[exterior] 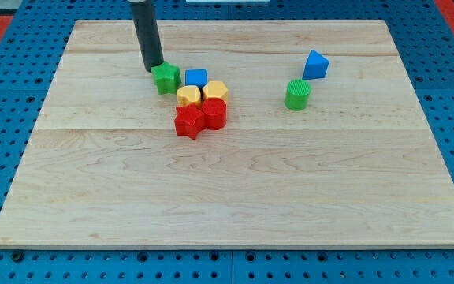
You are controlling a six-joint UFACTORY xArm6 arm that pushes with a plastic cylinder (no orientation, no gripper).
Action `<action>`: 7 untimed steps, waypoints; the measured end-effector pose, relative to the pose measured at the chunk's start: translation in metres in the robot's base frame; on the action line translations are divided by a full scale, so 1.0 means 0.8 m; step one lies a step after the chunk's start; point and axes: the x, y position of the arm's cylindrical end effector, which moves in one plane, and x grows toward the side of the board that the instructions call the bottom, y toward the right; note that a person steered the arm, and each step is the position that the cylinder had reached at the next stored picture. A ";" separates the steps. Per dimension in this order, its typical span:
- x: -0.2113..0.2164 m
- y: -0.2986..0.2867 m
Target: Push the blue triangle to the top left of the green circle
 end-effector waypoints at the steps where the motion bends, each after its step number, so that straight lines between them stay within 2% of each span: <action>1: 0.006 0.003; 3: 0.023 0.003; 4: -0.029 -0.029; 5: -0.070 0.060; 6: -0.083 0.225; 7: -0.077 0.338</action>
